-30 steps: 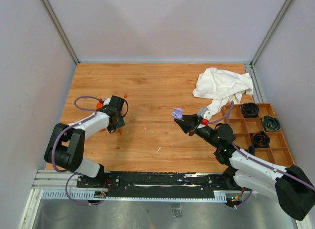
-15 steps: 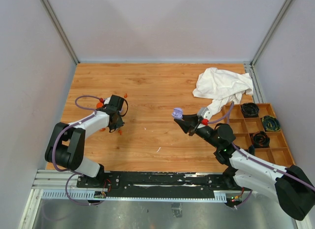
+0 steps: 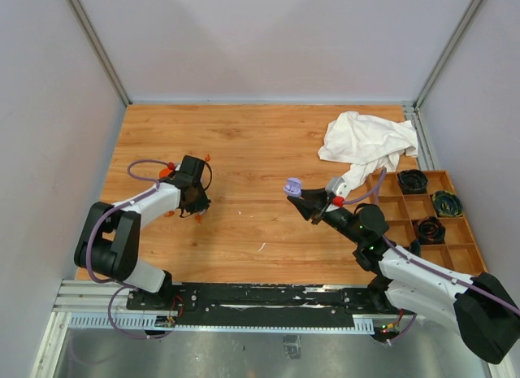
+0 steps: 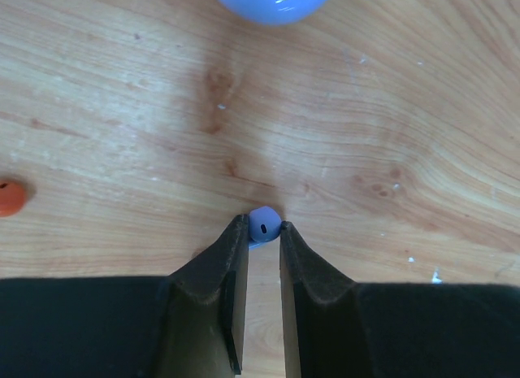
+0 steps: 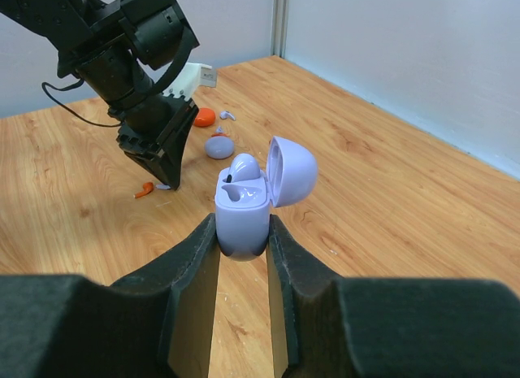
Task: Insert the wireless bluetooth earbuds into the charging case
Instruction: Adjust the earbud at the center of the board, then pick up the earbud from the center of the board, then place the earbud in the charging case.
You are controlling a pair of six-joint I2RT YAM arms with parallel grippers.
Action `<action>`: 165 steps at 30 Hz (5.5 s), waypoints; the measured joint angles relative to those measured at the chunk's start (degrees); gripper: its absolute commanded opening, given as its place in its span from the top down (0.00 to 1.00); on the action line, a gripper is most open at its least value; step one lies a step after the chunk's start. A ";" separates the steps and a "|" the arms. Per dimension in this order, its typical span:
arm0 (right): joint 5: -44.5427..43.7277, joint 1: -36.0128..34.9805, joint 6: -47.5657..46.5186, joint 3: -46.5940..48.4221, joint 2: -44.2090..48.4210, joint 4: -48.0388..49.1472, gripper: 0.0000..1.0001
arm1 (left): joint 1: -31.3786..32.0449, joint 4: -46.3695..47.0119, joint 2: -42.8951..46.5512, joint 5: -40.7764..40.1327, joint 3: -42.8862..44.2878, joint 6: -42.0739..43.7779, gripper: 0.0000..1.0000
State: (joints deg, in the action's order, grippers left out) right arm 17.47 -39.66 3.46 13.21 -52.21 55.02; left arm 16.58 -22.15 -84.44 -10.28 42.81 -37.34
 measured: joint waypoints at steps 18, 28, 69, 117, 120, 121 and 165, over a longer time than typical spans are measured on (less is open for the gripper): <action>0.00 0.00 0.00 0.00 0.00 -0.02 0.95 | 0.44 3.04 -0.76 7.80 0.13 -1.38 0.58; -0.02 0.00 0.00 0.00 0.00 -0.02 0.95 | 2.75 -0.20 0.02 5.53 0.44 -1.49 0.57; -0.02 0.00 0.00 0.00 -0.24 -0.07 0.95 | 5.20 -4.83 -7.23 -3.13 7.96 1.27 0.73; -0.13 0.00 -0.04 0.00 1.42 -1.25 0.96 | 41.42 29.68 21.05 -19.80 3.17 4.52 0.77; -0.52 0.00 -0.04 0.00 1.42 -1.33 0.96 | 42.99 33.66 22.05 -21.18 2.05 6.08 0.77; -0.66 0.00 -0.04 0.00 1.42 -1.33 0.96 | 43.56 35.28 22.23 -21.42 1.75 6.60 0.77; -1.38 0.00 1.40 0.00 4.96 -1.07 0.96 | 52.15 60.02 12.92 -21.94 -1.46 17.75 0.78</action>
State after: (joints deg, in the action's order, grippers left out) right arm 16.10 -39.66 4.86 13.21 -47.24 53.95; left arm 68.73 37.87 -71.53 -32.23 41.34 -19.59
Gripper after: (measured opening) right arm 0.273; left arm 0.241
